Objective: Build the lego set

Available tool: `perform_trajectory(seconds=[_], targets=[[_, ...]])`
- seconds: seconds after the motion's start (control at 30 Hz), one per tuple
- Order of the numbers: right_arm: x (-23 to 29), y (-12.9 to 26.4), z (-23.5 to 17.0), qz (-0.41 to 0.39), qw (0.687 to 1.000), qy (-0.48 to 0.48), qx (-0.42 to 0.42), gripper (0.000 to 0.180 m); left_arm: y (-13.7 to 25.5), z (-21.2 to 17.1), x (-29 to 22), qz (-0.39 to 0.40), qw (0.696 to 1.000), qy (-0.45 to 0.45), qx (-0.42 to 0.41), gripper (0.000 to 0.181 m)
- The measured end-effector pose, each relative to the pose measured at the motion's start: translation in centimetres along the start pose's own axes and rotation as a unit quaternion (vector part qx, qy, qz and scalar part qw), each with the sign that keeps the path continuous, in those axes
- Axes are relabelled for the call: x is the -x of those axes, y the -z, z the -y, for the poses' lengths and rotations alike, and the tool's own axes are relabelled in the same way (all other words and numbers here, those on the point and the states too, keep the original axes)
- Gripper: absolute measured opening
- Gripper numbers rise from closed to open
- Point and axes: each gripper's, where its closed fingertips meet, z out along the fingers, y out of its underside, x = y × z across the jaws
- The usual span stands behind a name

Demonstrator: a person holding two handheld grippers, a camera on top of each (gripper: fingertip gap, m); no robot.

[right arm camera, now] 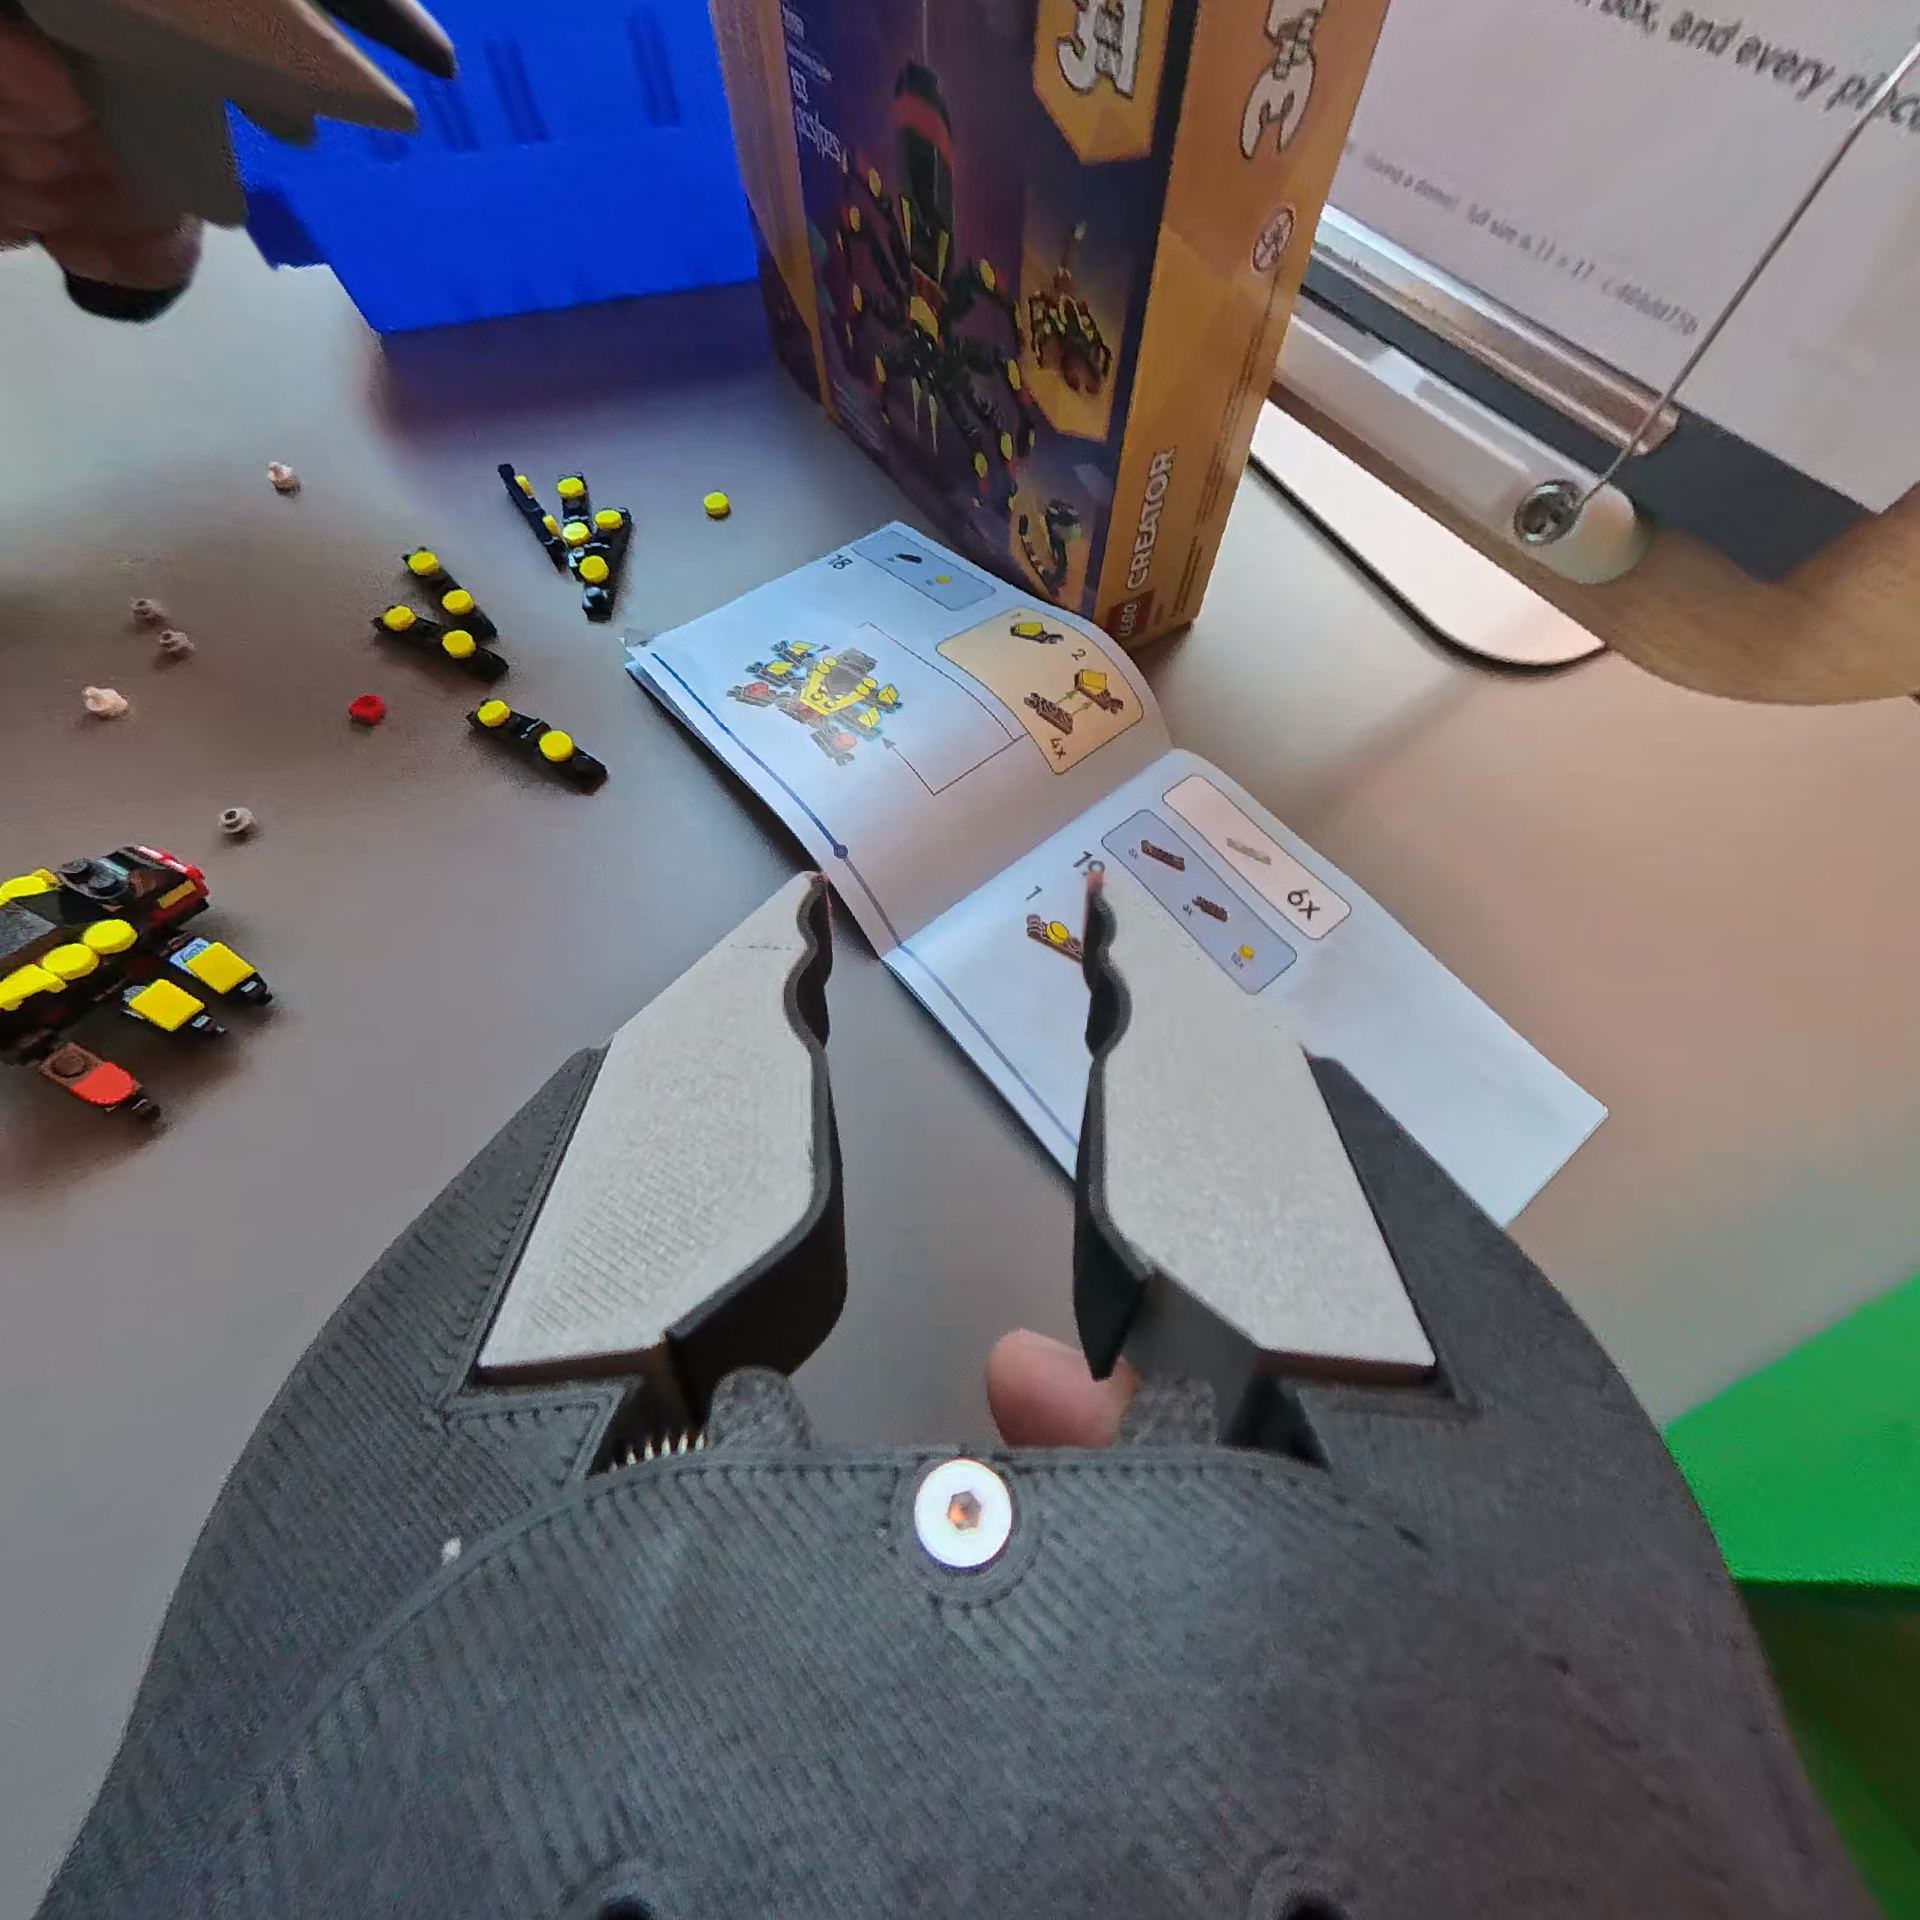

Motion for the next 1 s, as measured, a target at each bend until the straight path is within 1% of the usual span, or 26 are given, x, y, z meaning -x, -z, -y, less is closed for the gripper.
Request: perform_trajectory(seconds=[0.1,0.17,0.23,0.3,0.37,0.4,0.47,0.53,0.63,0.7,0.77,0.83,0.93,0.97,1.0], targets=[[-0.4,0.2,-0.1,-0.009,1.000,-0.001,-0.007,0.045,-1.8,0.2,0.6,-0.005,1.000,0.000,-0.004,0.011],[-0.7,0.2,0.0,-0.017,1.000,0.004,-0.008,0.044,-2.4,-0.2,1.0,0.001,1.000,0.000,-0.014,0.010],[-1.1,-0.1,-0.5,-0.022,1.000,0.002,0.006,0.045,-2.4,-1.0,1.3,0.019,1.000,-0.005,-0.013,0.009],[-1.6,-0.4,-1.2,-0.024,1.000,-0.002,0.019,0.046,-2.0,-1.9,1.7,0.042,0.999,-0.027,0.007,0.008],[-2.1,-0.6,-1.5,-0.029,0.999,-0.006,0.023,0.046,-1.6,-1.9,2.3,0.061,0.997,-0.042,0.009,0.005],[-2.3,-0.7,-1.6,-0.030,0.999,-0.009,0.025,0.046,-1.5,-1.8,2.4,0.061,0.997,-0.036,0.010,0.005],[-2.6,-0.8,-1.9,-0.031,0.999,-0.014,0.028,0.045,-1.5,-2.0,2.2,0.047,0.999,-0.018,0.017,0.007],[-2.8,-0.8,-2.2,-0.032,0.999,-0.018,0.035,0.045,-1.5,-2.1,2.0,0.043,0.999,-0.012,0.017,0.007],[-3.1,-0.7,-2.2,-0.042,0.999,-0.015,0.032,0.045,-1.8,-2.3,1.5,0.022,0.999,0.020,0.020,0.006],[-3.1,-0.6,-2.2,-0.043,0.999,-0.014,0.031,0.045,-1.7,-2.4,1.4,0.020,0.999,0.016,0.026,0.006],[-2.9,-0.6,-1.9,-0.043,0.999,-0.005,0.023,0.043,-1.4,-1.8,0.6,-0.006,1.000,0.010,0.013,0.003],[-1.8,-0.3,-0.5,-0.033,0.999,0.019,-0.012,0.038,-1.2,-1.8,-0.6,-0.041,0.999,0.014,0.022,0.002],[3.1,0.0,2.2,0.035,0.994,0.073,-0.068,0.026,-1.3,-1.9,-0.1,-0.015,1.000,0.004,0.027,0.003],[5.0,-0.4,2.3,0.062,0.992,0.089,-0.061,0.016,-1.4,-2.1,0.1,-0.008,1.000,0.005,0.029,0.003],[6.9,-1.0,2.0,0.087,0.991,0.099,-0.036,0.005,-1.6,-2.3,0.2,-0.004,0.999,0.010,0.033,0.003]])
